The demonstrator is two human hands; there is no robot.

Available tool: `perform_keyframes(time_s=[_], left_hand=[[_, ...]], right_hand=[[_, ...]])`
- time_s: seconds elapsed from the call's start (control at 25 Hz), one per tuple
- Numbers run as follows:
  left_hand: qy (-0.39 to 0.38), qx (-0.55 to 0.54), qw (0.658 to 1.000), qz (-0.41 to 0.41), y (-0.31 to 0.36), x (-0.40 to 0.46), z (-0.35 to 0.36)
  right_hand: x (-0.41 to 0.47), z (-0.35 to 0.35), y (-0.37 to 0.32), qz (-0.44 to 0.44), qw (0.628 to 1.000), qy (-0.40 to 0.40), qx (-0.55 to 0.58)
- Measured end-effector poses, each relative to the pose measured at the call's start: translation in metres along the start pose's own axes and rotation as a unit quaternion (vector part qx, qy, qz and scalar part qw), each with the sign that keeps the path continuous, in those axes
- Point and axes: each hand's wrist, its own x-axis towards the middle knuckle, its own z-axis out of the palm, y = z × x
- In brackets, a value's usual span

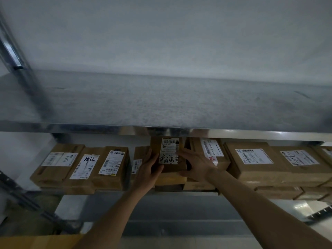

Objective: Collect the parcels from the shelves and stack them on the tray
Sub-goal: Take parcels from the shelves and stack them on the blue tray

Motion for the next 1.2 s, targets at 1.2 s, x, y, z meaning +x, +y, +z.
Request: perform_keyframes(time_s=[1.2], left_hand=[[0.131, -0.057, 0.988, -0.055, 0.061, -0.152, -0.079]], right_hand=[[-0.036, 0.014, -0.094, -0.193, 0.978, -0.026, 0.071]])
